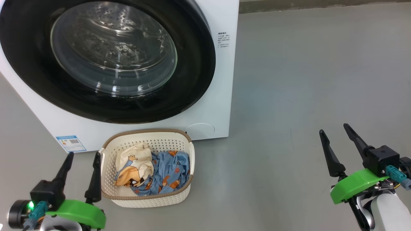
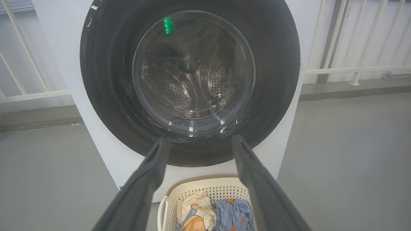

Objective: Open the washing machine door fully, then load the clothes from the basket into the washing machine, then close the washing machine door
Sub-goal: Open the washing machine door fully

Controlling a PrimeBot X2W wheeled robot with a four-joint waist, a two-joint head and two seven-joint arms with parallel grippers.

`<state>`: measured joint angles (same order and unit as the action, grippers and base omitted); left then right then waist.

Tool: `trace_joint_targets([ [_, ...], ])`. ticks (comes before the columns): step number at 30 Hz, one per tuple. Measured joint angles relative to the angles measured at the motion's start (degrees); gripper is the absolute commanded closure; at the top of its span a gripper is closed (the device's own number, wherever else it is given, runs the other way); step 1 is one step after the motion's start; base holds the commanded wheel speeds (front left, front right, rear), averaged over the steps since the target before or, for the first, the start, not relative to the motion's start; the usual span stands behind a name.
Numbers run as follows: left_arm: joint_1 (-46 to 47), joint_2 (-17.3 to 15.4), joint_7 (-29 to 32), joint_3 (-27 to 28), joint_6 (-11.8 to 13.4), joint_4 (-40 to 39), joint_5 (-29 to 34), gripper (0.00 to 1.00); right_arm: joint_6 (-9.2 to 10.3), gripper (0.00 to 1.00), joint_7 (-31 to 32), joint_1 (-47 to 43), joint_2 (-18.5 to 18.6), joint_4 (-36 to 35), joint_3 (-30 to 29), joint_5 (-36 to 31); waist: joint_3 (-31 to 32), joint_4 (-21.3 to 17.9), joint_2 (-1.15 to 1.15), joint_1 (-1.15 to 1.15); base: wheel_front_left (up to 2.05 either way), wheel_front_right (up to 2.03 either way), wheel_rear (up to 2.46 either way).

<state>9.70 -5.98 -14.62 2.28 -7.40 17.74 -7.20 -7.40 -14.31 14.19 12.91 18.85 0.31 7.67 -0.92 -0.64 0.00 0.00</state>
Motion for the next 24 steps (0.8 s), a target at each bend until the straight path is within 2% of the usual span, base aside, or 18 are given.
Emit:
trace_joint_targets([
  [24, -0.4, 0.2, 0.0, 0.1, 0.0, -1.7, 1.0, 0.00, 0.00, 0.00, 0.0, 0.0, -0.5, 0.0, -1.1, 0.2, -0.5, 1.2, 0.00, 0.00, 0.00, 0.00, 0.00],
])
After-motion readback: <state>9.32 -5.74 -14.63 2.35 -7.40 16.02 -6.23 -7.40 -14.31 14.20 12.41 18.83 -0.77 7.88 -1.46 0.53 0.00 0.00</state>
